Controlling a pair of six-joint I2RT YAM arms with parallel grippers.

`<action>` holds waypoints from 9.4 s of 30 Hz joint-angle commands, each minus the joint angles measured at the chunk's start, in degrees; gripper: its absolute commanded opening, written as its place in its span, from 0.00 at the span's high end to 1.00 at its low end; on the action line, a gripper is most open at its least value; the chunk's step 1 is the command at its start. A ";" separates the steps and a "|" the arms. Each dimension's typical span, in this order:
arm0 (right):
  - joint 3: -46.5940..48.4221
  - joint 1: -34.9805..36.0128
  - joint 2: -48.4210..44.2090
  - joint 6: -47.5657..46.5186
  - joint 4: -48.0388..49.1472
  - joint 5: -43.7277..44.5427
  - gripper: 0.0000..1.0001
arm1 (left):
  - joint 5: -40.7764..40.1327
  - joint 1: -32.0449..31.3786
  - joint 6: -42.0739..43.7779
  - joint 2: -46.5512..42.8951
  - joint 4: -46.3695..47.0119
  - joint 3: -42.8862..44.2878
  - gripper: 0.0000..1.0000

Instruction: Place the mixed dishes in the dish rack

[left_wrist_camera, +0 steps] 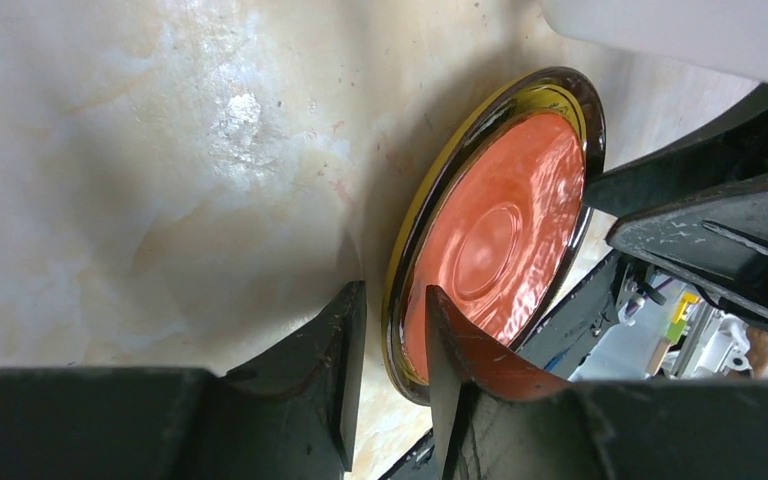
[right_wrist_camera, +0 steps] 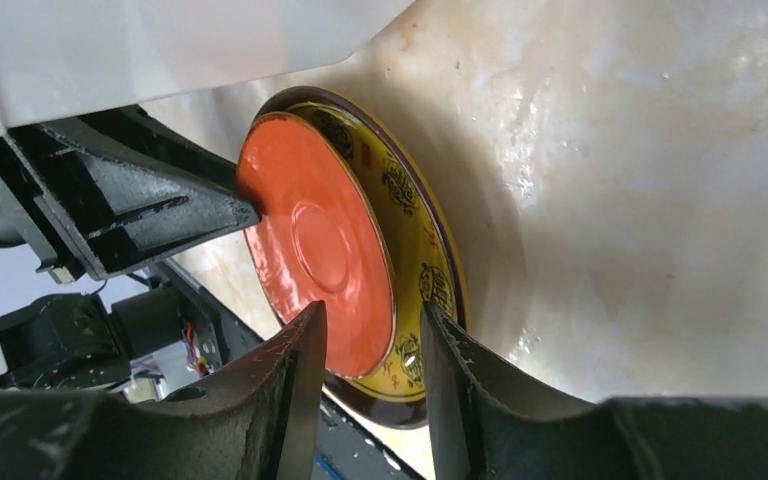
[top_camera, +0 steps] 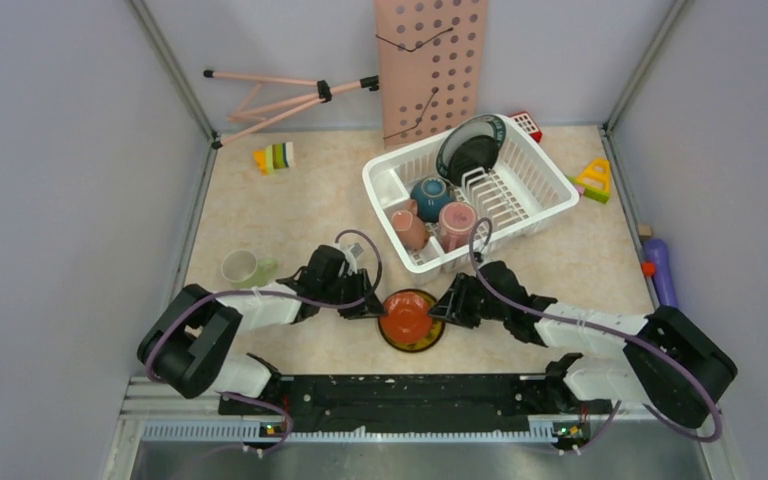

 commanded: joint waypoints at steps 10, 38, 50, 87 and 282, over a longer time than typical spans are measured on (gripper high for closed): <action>-0.45 8.25 5.63 5.30 6.68 8.28 0.65 | 1.44 -3.70 -1.23 0.48 6.25 -2.75 0.63; 9.00 8.34 -41.54 -3.12 -47.22 36.85 1.00 | -9.50 -8.21 -5.70 3.02 -0.08 -0.28 0.56; 10.70 8.25 -39.61 -4.71 -51.43 38.74 1.00 | -15.51 -10.45 -7.67 -0.42 -0.79 -1.87 1.00; 7.85 8.18 -44.13 2.40 -51.96 47.60 1.00 | -64.73 -22.65 33.56 17.05 -47.30 88.01 1.00; 37.88 4.08 -38.01 -38.53 -39.39 65.89 0.09 | -52.89 -17.13 61.59 53.04 -10.37 99.82 1.00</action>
